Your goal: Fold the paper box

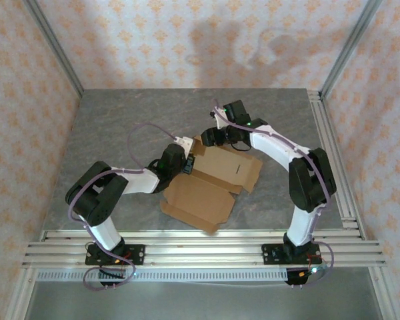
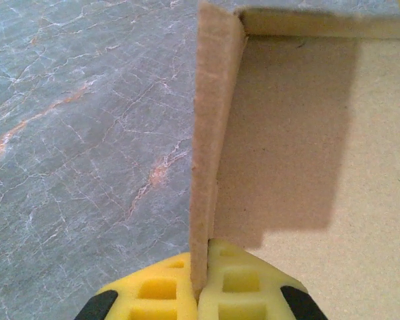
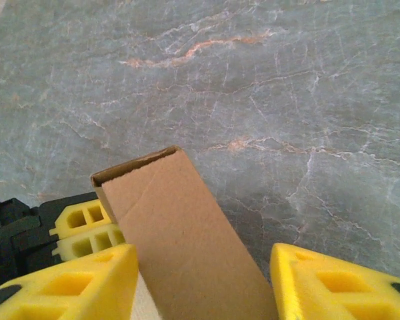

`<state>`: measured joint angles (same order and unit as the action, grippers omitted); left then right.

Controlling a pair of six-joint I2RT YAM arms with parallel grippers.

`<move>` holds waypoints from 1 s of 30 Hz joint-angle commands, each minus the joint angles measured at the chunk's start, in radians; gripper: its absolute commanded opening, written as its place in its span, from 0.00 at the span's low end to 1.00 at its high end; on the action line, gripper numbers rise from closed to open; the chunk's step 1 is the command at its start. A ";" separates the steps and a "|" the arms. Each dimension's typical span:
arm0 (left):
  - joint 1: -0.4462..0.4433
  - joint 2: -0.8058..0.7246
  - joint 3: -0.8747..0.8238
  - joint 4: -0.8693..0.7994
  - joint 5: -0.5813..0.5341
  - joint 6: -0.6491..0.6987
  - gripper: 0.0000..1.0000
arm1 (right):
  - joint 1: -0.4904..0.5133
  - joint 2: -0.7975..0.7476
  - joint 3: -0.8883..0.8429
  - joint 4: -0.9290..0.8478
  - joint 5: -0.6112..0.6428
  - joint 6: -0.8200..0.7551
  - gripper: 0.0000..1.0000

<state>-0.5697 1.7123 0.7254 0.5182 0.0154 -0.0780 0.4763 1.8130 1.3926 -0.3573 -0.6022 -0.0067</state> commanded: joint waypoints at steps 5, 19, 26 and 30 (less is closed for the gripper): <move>-0.001 0.029 -0.027 0.165 -0.020 0.016 0.00 | -0.051 -0.045 0.010 0.013 0.016 0.038 0.58; -0.001 0.071 -0.044 0.293 -0.089 -0.004 0.00 | -0.071 0.195 0.399 -0.346 -0.110 0.007 0.58; -0.008 0.115 -0.067 0.374 -0.117 -0.019 0.00 | -0.067 0.250 0.448 -0.404 -0.192 0.020 0.56; -0.018 0.135 -0.077 0.408 -0.132 -0.020 0.00 | -0.060 0.259 0.448 -0.393 -0.224 0.042 0.56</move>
<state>-0.5743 1.8267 0.6685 0.8623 -0.0692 -0.0830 0.4091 2.0663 1.8000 -0.7223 -0.7738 0.0200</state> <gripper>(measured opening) 0.053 0.557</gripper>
